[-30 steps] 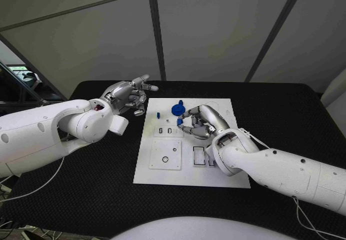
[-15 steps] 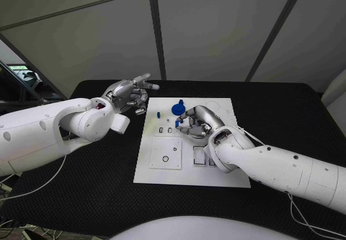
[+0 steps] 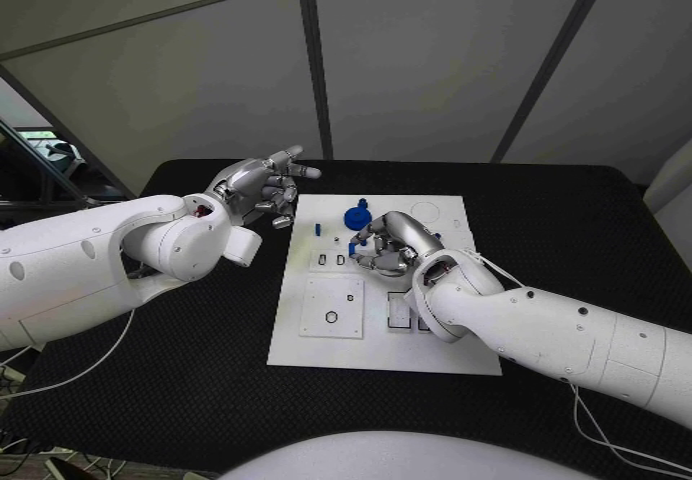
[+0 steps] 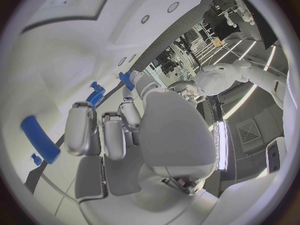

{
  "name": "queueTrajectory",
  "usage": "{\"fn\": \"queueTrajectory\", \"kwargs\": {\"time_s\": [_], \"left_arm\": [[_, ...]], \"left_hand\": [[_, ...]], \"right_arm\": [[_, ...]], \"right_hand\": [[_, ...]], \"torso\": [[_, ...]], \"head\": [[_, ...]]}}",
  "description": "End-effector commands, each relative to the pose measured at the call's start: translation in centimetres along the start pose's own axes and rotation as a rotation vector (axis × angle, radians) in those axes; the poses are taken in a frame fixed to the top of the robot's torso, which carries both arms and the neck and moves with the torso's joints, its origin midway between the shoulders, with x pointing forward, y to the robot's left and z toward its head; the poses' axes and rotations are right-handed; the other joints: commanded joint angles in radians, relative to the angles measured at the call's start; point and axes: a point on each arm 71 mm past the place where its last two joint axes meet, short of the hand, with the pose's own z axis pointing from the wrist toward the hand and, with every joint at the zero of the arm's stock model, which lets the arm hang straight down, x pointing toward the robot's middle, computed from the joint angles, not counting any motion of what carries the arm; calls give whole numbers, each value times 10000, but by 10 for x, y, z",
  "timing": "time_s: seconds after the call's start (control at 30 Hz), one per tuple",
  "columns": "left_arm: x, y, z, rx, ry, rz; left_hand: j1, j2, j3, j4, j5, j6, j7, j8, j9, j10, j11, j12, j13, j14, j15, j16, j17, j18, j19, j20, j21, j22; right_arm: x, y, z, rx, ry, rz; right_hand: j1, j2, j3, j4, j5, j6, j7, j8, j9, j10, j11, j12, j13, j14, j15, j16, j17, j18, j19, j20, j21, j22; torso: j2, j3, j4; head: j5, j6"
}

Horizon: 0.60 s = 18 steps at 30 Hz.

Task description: Assemble the parts on the task board

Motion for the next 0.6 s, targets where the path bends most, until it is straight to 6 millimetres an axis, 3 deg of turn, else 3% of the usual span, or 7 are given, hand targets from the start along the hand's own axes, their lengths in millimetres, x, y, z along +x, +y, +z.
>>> {"fn": "queueTrajectory", "kwargs": {"time_s": [0.03, 0.6], "left_arm": [[1, -2, 1, 147, 89, -30], [4, -2, 1, 134, 193, -5]], "left_hand": [[-20, -97, -12, -69, -44, -28, 22, -54, 12, -51, -1, -52, -7, 338, 76, -30, 766, 394, -54, -17, -35, -8], [-13, -98, -9, -78, -45, -29, 21, -54, 13, -58, -1, -59, -15, 334, 76, -35, 758, 396, -58, -16, -43, -13]], "right_arm": [[1, 1, 1, 10, 177, -146], [5, 0, 6, 178, 435, -517]], "right_hand": [[-54, 86, 36, -10, 25, 112, -51, 44, 177, -19, 31, -65, -14, 839, -2, 11, 1455, -184, 58, -11, 24, -7], [-88, 70, 44, -7, 3, 111, -51, 51, 184, -44, 32, -85, -30, 837, 1, 8, 1452, -183, 51, -9, 18, -17]], "torso": [[2, 3, -6], [-4, 2, -1]], "head": [[13, -15], [58, -47]]}}
